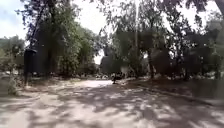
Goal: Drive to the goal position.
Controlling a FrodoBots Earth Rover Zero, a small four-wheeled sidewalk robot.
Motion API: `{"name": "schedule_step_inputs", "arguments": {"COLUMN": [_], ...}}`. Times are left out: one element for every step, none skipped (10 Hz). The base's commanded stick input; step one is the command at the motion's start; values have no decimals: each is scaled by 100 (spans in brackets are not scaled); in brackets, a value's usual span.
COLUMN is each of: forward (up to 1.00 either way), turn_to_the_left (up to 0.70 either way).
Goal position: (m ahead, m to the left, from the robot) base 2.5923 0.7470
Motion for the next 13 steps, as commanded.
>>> {"name": "schedule_step_inputs", "arguments": {"forward": [70, 70, 70, 70, 70, 70, 70, 70, 70, 70, 70, 70, 70], "turn_to_the_left": [35, 20, 0, 0, 0, 0, 0, 0, 0, 0, 0, 3, 11]}}
